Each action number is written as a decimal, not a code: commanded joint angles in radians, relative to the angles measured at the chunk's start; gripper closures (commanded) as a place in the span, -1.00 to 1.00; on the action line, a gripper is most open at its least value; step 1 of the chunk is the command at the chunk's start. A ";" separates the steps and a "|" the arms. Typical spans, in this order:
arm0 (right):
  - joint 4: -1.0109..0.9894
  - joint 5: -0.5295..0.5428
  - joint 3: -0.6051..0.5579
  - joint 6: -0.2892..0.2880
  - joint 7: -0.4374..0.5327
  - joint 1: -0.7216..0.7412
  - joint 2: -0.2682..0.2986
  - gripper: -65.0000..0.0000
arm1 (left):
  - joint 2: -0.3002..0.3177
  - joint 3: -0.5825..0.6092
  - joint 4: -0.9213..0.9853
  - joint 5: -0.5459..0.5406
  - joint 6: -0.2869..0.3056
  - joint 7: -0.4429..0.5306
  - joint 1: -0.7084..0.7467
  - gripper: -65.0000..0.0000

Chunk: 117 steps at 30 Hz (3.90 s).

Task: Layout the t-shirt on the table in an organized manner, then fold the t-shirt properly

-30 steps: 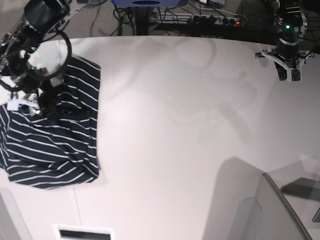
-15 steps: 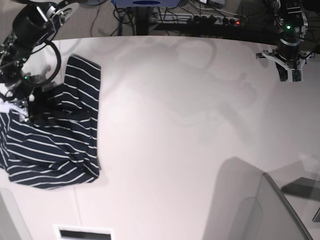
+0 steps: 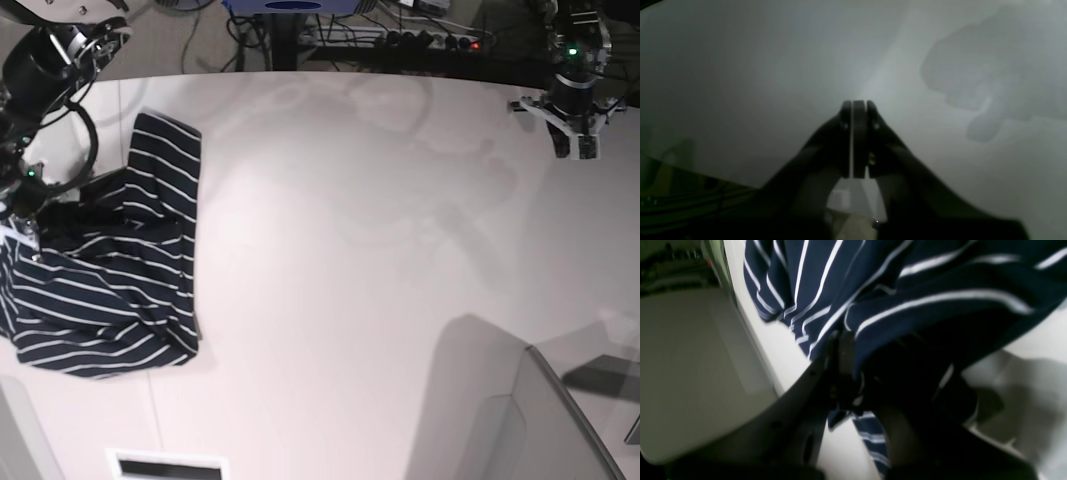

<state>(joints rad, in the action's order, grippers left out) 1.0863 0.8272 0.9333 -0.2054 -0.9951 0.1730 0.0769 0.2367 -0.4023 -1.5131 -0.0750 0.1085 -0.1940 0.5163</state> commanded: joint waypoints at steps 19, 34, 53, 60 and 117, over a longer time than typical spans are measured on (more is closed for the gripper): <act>0.496 0.031 0.011 0.071 -0.140 -0.028 0.053 0.98 | 0.014 0.191 -0.054 -0.001 0.007 0.023 -0.005 1.00; 0.473 0.139 0.108 0.070 -0.035 -0.068 0.229 0.98 | 0.034 0.194 -0.013 -0.001 0.007 0.021 -0.034 1.00; -0.005 -0.067 0.043 0.070 0.221 -0.071 0.350 -0.83 | 0.036 0.190 -0.008 -0.001 0.007 0.017 -0.038 1.00; 0.136 0.059 0.060 0.074 0.177 -0.171 0.099 -0.53 | 0.036 0.190 0.022 -0.001 0.007 0.021 -0.041 1.00; 0.476 0.059 -0.059 0.076 -0.014 -0.074 0.209 1.00 | -0.299 1.259 0.303 -0.010 0.007 0.041 -0.571 1.00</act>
<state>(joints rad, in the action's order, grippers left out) 1.5463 0.8631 0.8711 -0.1215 -1.0306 0.0818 0.2623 -0.0460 0.8574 -1.1957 -0.0792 0.1192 -0.1799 -0.0391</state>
